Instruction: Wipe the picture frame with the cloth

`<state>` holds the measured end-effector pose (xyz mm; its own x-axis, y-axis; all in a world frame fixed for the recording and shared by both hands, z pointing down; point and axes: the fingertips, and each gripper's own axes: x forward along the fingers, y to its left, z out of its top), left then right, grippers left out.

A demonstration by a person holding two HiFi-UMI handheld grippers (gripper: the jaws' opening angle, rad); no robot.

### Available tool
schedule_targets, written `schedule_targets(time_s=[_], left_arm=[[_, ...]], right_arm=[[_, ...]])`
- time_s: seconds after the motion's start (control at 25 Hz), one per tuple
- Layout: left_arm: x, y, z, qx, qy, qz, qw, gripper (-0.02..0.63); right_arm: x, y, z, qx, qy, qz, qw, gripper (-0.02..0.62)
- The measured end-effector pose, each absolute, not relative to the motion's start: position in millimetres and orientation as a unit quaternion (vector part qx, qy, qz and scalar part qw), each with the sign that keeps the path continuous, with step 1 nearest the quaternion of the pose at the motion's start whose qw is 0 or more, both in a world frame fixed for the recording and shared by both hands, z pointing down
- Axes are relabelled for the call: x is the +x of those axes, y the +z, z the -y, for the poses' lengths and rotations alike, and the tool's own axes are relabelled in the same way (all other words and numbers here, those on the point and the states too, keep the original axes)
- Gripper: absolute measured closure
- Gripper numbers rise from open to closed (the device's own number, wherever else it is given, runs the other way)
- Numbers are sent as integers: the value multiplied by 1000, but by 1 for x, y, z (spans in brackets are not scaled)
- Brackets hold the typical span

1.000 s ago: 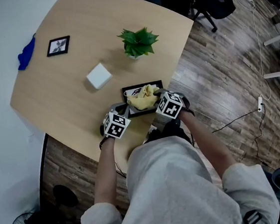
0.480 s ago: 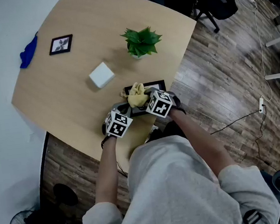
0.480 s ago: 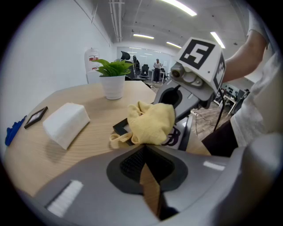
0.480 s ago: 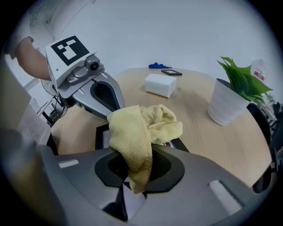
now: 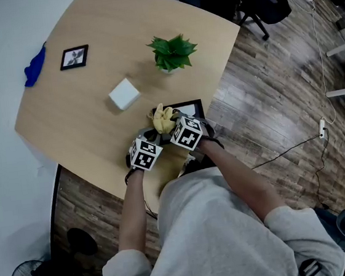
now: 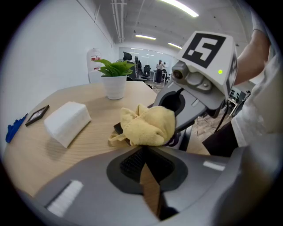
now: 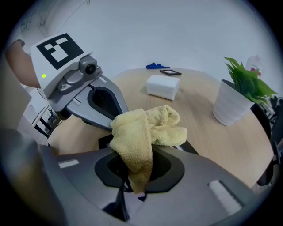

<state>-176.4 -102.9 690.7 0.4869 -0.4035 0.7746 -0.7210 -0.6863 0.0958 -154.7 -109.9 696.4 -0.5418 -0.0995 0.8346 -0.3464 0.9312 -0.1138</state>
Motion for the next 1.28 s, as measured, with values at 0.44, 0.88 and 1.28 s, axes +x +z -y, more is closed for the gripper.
schedule_targets(time_s=[0.44, 0.88, 1.28], left_arm=[[-177, 691, 103, 836, 376, 340, 210, 554], [-179, 691, 104, 829, 369, 355, 225, 554], [-177, 691, 104, 827, 382, 354, 213, 554]], right_arm=[[-157, 684, 70, 97, 238, 858, 444, 534], [-167, 684, 40, 59, 203, 872, 440, 535], [-153, 687, 37, 34, 144, 886, 439, 539]])
